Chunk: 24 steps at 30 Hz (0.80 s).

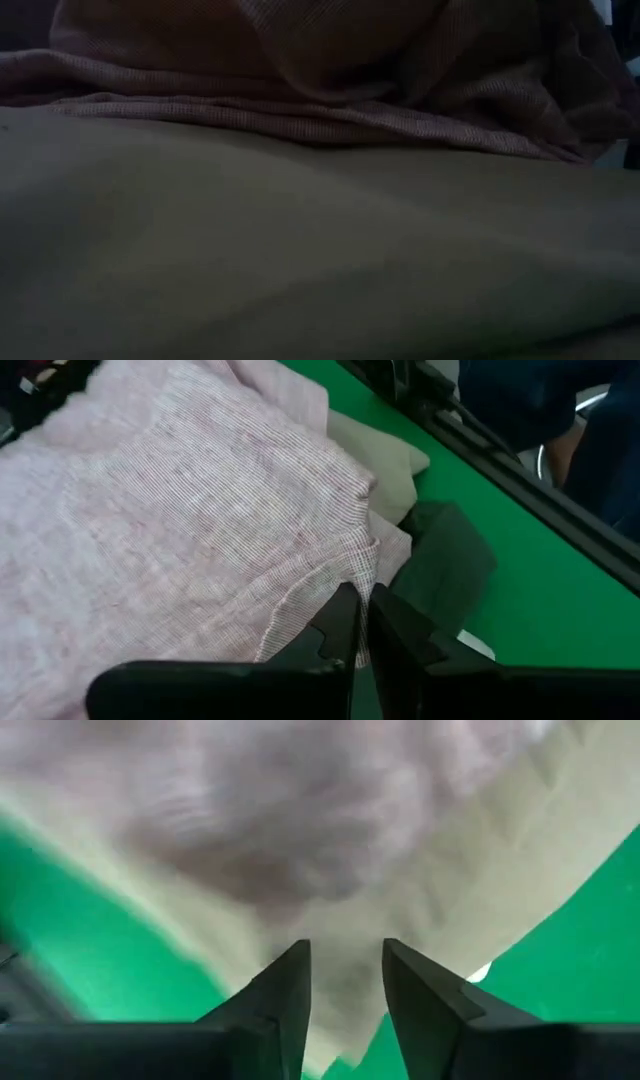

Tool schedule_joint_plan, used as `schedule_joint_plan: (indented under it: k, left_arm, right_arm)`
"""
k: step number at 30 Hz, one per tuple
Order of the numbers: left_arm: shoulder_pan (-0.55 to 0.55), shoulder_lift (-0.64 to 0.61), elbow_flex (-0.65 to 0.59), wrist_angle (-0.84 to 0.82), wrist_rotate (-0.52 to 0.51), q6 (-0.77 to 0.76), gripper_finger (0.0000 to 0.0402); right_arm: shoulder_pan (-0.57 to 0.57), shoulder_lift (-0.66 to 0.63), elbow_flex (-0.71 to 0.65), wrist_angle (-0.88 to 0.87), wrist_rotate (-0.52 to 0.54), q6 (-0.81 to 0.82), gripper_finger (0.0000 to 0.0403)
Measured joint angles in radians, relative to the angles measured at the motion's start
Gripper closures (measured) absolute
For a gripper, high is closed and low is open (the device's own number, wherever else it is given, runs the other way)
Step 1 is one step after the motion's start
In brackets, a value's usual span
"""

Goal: Fold laundry
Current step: Fold the pink shirt

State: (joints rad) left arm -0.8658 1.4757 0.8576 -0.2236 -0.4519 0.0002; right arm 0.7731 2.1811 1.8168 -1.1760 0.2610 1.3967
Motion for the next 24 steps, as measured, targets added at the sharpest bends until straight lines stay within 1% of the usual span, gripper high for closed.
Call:
schedule_joint_plan:
  k: [7,9,11,15,16,17,20,24]
  left_arm:
    - [0.011,0.047,0.000,0.026,0.002,0.000,0.0383]
    - [0.011,0.051,0.000,0.032,0.002,0.001,0.0382]
    - [0.012,0.052,0.000,0.032,0.002,0.001,0.0382]
    - [0.012,0.052,0.000,0.034,0.002,0.001,0.0382]
    - [0.012,0.052,0.000,0.035,0.002,0.001,0.0382]
    - [0.012,0.052,0.000,0.036,0.002,0.000,0.0382]
    - [0.012,0.052,0.000,0.036,0.002,0.000,0.0382]
    - [0.009,0.052,0.000,0.034,0.002,-0.002,0.0382]
  right_arm:
    - [0.014,-0.001,0.206,-0.160,0.000,-0.132,0.0281]
    - [0.016,-0.002,0.266,-0.219,0.019,-0.151,0.0281]
    - [0.022,-0.003,0.309,-0.259,0.091,-0.153,0.0281]
    - [0.018,-0.004,0.329,-0.259,0.358,-0.149,0.0281]
    - [0.013,-0.004,0.329,-0.249,0.397,-0.150,0.0281]
    - [0.002,0.003,0.329,-0.237,0.413,-0.159,0.0281]
    - [-0.024,0.018,0.317,-0.182,0.393,-0.198,0.0281]
    - [-0.044,0.027,0.229,-0.066,0.289,-0.269,0.0281]
